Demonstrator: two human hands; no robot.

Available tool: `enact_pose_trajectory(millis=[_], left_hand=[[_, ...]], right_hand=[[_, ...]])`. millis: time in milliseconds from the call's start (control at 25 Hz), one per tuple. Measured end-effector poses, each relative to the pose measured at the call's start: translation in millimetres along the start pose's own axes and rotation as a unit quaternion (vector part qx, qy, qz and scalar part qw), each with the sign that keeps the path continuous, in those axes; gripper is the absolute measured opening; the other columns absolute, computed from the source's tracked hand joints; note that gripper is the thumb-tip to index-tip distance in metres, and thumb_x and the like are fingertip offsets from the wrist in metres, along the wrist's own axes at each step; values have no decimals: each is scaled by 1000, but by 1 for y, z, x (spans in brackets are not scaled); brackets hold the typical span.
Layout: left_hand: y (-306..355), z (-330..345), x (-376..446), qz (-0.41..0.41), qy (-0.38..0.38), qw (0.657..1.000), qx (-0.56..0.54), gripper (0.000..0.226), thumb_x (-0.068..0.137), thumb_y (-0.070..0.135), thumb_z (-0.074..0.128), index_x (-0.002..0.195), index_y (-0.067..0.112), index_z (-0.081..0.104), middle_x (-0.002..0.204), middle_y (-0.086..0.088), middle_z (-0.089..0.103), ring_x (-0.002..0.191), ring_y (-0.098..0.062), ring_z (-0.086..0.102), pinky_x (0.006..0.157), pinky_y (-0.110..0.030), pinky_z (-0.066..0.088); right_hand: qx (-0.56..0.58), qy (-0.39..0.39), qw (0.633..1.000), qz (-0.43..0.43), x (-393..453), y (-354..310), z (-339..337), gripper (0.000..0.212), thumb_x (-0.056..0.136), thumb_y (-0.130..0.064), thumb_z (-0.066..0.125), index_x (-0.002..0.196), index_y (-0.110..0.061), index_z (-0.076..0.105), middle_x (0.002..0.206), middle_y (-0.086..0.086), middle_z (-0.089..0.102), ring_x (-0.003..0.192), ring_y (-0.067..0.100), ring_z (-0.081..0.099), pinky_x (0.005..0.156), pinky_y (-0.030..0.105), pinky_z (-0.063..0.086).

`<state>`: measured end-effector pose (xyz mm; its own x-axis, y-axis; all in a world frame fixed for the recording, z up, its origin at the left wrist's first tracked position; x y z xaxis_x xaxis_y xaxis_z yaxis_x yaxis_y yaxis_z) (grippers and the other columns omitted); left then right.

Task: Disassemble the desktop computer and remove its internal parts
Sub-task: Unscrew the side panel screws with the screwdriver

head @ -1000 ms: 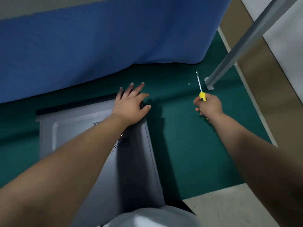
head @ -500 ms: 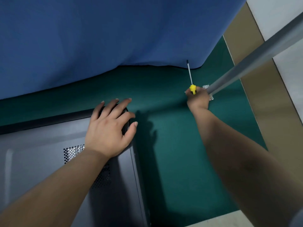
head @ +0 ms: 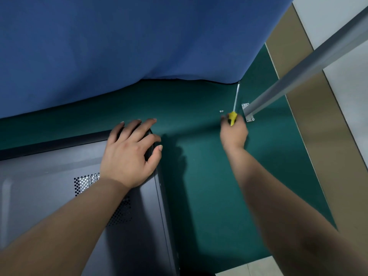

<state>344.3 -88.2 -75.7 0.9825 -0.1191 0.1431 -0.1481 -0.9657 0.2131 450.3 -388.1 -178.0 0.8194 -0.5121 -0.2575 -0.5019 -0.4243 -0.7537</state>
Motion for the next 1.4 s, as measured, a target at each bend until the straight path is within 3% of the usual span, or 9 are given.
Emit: enact_pose_trajectory(millis=[200, 360, 560, 760, 920, 1080, 1240, 1400], left_hand=[[1, -1, -1, -10, -6, 1000, -7, 27, 97, 45, 48, 106, 34, 71, 151, 12, 52, 141, -22, 45, 121, -48, 24], [0, -2, 0, -13, -5, 1000, -7, 26, 97, 44, 48, 105, 34, 72, 151, 11, 52, 140, -23, 46, 121, -48, 25], [0, -1, -1, -14, -6, 1000, -13, 27, 96, 44, 48, 104, 35, 72, 150, 12, 53, 139, -22, 46, 120, -48, 25], [-1, -2, 0, -11, -1, 1000, -17, 25, 95, 43, 50, 104, 35, 72, 150, 11, 54, 138, -23, 48, 119, -49, 27], [-1, -1, 0, -7, 1, 1000, -23, 25, 94, 44, 51, 103, 35, 72, 148, 11, 55, 137, -23, 49, 119, -49, 28], [-1, -2, 1, -14, -17, 999, -29, 29, 94, 46, 48, 105, 36, 73, 149, 12, 54, 137, -22, 48, 120, -49, 26], [2, -4, -2, -14, -50, 998, -37, 37, 91, 51, 46, 112, 37, 73, 154, 13, 49, 145, -20, 40, 123, -48, 20], [0, -13, -9, -19, -96, 984, -150, 47, 89, 51, 47, 130, 36, 65, 163, 12, 38, 154, -17, 25, 127, -43, 10]], right_hand=[[-64, -146, 986, -51, -80, -16, 54, 23, 95, -15, 54, 110, -1, 65, 113, 22, 56, 100, 39, 56, 89, 35, 40], [-156, -216, 961, -75, -108, -28, 90, 26, 95, -17, 56, 117, -5, 62, 117, 21, 58, 107, 41, 58, 90, 39, 47], [-232, -240, 941, -61, -112, -29, 111, 40, 93, -30, 71, 121, -6, 54, 122, 19, 58, 113, 38, 59, 79, 34, 41], [-259, -217, 936, -95, -119, -29, 114, 46, 93, -32, 72, 123, -5, 52, 124, 18, 52, 113, 38, 57, 81, 36, 44], [-244, -236, 935, -99, -124, -29, 108, 48, 94, -33, 70, 127, -5, 51, 129, 17, 49, 118, 38, 53, 94, 39, 46], [-216, -256, 935, -117, -144, -27, 77, 54, 94, -35, 69, 137, -8, 49, 138, 15, 45, 127, 38, 48, 104, 42, 42], [-178, -259, 934, -168, -181, -31, 29, 48, 96, -30, 65, 138, -11, 51, 138, 8, 49, 127, 28, 53, 109, 40, 42], [-127, -266, 933, -205, -230, -43, -10, 46, 98, -35, 62, 138, -17, 52, 136, -2, 49, 116, 14, 58, 105, 38, 48]])
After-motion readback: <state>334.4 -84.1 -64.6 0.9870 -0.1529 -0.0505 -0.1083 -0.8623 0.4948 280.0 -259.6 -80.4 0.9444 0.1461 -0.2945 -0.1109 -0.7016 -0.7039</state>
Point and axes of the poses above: each hand's wrist, its own x-axis towards the middle knuckle, its own z-axis out of the palm, y = z × x, the point moved 7 cm from there along x, towards the middle knuckle
